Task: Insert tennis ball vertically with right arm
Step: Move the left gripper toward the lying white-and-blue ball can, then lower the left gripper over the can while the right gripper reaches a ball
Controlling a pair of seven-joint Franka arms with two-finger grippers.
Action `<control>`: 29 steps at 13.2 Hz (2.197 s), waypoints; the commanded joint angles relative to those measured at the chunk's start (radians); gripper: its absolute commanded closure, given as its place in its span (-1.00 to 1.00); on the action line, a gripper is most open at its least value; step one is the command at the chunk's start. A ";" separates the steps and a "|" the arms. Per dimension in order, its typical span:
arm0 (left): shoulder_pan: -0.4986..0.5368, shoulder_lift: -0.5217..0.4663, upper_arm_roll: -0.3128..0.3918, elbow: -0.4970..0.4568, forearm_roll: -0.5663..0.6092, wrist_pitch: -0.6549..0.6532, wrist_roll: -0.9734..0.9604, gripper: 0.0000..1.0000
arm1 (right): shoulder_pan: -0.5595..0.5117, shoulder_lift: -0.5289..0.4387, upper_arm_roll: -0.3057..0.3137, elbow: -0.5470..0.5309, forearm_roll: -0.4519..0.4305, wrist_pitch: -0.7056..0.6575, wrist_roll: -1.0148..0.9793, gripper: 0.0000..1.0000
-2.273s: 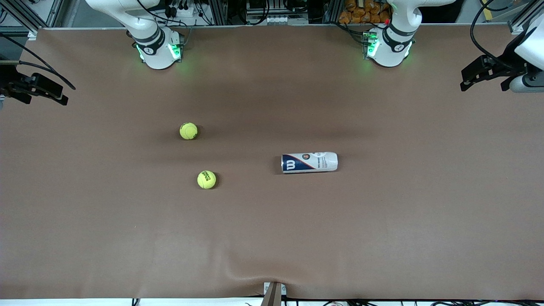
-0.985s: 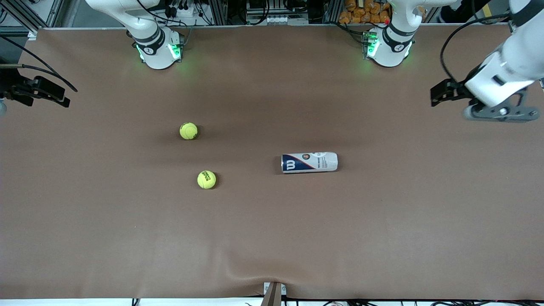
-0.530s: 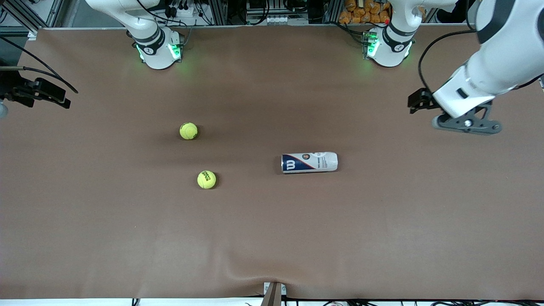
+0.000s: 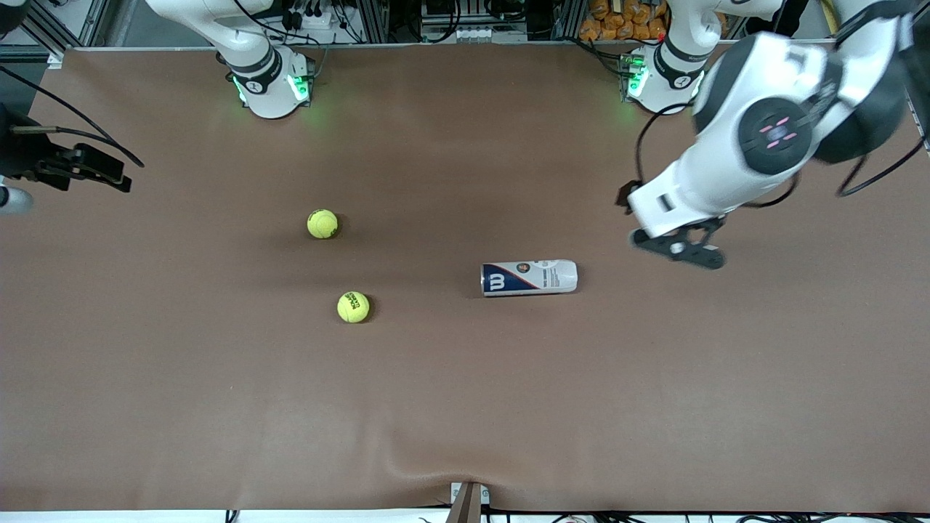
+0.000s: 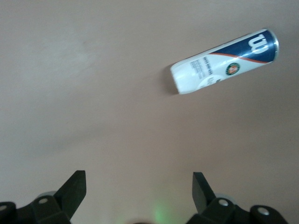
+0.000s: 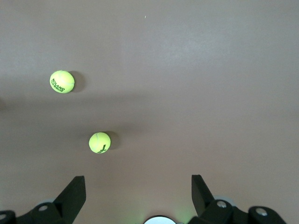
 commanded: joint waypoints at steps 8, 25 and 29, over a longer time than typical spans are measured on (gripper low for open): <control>-0.120 0.184 0.003 0.102 -0.006 0.126 0.021 -1.00 | 0.121 0.025 -0.002 -0.143 -0.003 0.030 0.070 -1.00; -0.164 0.247 0.005 0.103 0.084 0.160 0.146 -1.00 | 0.285 0.050 0.000 -0.633 0.009 0.542 0.177 -1.00; -0.242 0.339 0.014 0.180 0.109 0.254 0.264 -1.00 | 0.294 0.122 0.000 -0.657 0.102 0.631 0.177 -1.00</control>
